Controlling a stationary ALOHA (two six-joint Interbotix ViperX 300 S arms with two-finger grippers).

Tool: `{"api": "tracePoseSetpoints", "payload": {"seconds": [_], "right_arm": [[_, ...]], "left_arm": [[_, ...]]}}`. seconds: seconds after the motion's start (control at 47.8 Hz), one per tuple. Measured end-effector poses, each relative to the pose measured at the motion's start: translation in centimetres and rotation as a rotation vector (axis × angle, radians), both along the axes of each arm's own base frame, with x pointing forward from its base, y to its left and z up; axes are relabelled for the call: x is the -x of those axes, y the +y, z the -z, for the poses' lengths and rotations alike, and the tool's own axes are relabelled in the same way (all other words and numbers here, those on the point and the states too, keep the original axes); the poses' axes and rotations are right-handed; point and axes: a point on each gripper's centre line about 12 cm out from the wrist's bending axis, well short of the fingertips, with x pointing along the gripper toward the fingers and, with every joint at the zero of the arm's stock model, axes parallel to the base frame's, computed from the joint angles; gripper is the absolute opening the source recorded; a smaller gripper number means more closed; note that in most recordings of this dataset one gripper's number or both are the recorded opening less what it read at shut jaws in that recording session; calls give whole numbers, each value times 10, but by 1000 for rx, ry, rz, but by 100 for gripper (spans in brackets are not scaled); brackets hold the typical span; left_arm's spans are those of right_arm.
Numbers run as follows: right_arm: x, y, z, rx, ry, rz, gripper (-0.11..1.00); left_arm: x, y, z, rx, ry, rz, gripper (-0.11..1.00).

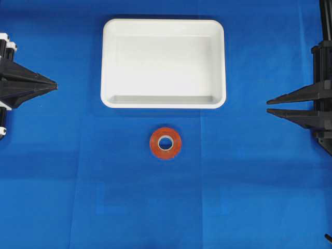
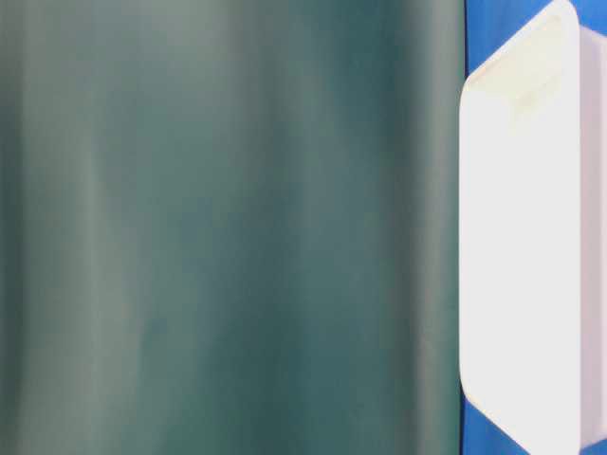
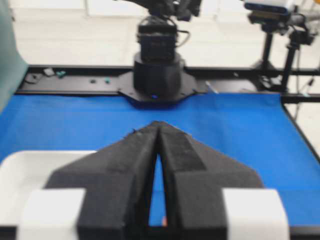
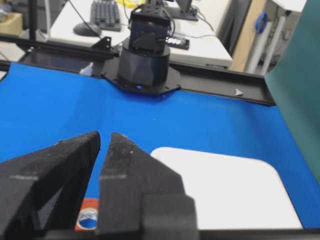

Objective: Place one roll of tape in the white case with the left arm.
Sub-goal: 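Move the left gripper open toward the orange tape roll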

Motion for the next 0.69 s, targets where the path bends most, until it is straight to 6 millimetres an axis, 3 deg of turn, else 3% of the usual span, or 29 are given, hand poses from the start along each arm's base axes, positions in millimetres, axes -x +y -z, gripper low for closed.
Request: {"api": "tracePoseSetpoints", "payload": {"seconds": [0.168, 0.356, 0.607, 0.691], "right_arm": [[-2, -3, 0, 3, 6, 14, -10], [-5, -5, 1, 4, 15, 23, -11], [-6, -6, 1, 6, 20, 31, -11], [-6, -7, 2, 6, 23, 33, -11]], "left_arm": [[-2, -4, 5, -15, 37, 24, 0], [-11, -19, 8, -9, 15, 93, 0], [-46, -33, 22, 14, 50, 142, 1], [-62, -38, 28, 15, 75, 153, 12]]}}
